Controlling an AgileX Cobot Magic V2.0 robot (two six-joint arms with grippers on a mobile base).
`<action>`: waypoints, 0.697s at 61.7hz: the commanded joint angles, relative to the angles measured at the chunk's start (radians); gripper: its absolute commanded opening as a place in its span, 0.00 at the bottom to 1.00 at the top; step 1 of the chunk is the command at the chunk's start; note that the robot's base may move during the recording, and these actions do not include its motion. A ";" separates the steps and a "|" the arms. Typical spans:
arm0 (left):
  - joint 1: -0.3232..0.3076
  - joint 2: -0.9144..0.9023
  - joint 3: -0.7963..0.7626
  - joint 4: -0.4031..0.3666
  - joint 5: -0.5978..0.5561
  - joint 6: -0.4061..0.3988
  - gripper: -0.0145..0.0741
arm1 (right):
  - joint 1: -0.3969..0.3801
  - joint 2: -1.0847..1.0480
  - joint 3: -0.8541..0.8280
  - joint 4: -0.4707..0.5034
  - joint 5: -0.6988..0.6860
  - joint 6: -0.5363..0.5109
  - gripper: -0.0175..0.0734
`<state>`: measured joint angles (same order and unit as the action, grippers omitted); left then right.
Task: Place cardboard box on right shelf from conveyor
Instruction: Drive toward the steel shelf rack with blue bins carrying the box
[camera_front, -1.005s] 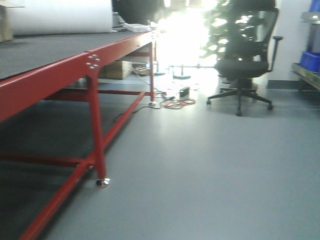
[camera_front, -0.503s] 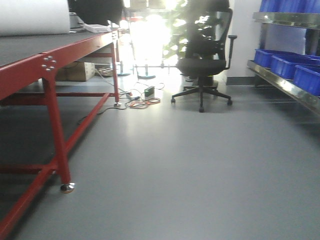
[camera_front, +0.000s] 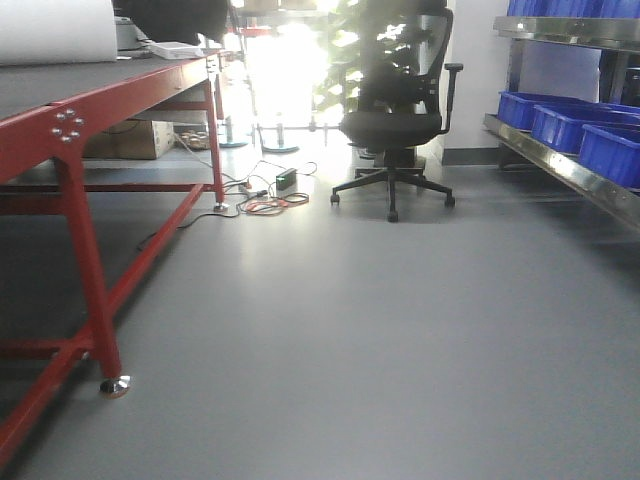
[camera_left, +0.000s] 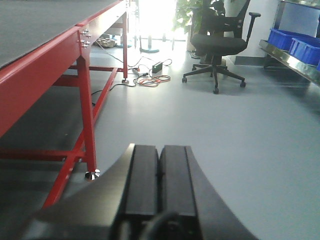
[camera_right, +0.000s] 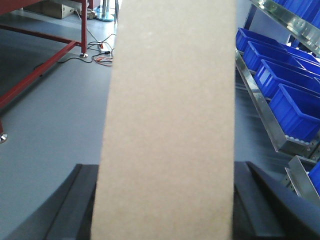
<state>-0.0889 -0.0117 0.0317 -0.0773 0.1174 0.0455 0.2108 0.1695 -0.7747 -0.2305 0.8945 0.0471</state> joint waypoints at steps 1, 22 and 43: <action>-0.003 -0.017 0.010 -0.006 -0.087 0.000 0.03 | -0.005 0.019 -0.026 -0.021 -0.106 -0.006 0.37; -0.003 -0.017 0.010 -0.006 -0.087 0.000 0.03 | -0.005 0.019 -0.026 -0.021 -0.106 -0.006 0.37; -0.003 -0.017 0.010 -0.006 -0.087 0.000 0.03 | -0.005 0.019 -0.026 -0.021 -0.106 -0.006 0.37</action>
<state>-0.0889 -0.0117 0.0317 -0.0773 0.1174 0.0455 0.2108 0.1695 -0.7747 -0.2305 0.8945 0.0471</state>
